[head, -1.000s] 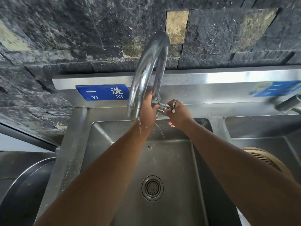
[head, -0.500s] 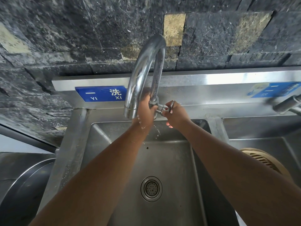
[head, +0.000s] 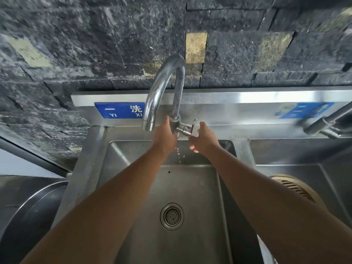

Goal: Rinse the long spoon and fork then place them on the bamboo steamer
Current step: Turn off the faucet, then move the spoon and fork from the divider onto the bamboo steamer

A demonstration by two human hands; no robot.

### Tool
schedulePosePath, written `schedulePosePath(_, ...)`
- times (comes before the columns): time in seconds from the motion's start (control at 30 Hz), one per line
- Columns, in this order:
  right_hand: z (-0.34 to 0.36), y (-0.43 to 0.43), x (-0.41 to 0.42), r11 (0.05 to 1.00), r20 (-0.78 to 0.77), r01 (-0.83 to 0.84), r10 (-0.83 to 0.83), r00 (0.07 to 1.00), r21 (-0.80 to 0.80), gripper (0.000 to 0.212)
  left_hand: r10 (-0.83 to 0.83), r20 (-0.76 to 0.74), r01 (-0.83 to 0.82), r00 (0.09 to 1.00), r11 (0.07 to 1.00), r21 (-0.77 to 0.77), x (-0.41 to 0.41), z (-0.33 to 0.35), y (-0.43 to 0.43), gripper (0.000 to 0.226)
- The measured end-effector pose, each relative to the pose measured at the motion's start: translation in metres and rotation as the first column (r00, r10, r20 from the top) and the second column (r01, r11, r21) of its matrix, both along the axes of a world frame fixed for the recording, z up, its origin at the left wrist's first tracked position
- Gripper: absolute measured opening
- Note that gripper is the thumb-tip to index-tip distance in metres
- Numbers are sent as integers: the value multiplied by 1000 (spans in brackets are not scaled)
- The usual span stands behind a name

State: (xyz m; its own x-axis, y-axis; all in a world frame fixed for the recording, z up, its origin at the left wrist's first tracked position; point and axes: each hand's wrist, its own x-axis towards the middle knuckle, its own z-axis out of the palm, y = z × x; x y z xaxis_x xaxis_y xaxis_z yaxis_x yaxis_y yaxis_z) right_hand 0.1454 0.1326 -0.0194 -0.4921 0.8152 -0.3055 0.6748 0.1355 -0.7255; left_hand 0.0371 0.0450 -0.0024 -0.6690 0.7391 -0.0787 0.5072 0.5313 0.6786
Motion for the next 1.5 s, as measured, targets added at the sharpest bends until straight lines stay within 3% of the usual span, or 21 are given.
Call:
schedulePosePath(0.13, 11, -12, 38, 999, -38, -1, -1, 999, -46, 56, 9, 20, -9, 1000, 999, -32, 25, -2, -16, 47)
schedulePosePath(0.3, 20, -33, 95, 997, 6, -51, 50, 999, 50, 37, -82, 74, 89, 994, 991, -102, 70, -2, -38, 40)
schedulePosePath(0.8, 0, -87, 262, 996, 78, -73, 68, 995, 59, 29, -174, 93, 189, 980, 963, -192, 225, -20, -100, 33)
schedulePosePath(1.17, -25, -108, 355, 999, 148, -26, 30, 989, -25, 31, -297, 138, 322, 945, 916, -237, 322, -63, -118, 48)
schedulePosePath(1.4, -38, -142, 383, 999, 238, -10, 0, 971, 41, 25, -333, 195, 365, 923, 917, -160, 357, -81, -147, 58)
schedulePosePath(1.5, -43, -154, 392, 999, 233, 16, -22, 972, 28, 27, -322, 162, 350, 933, 916, -197, 369, -90, -156, 78)
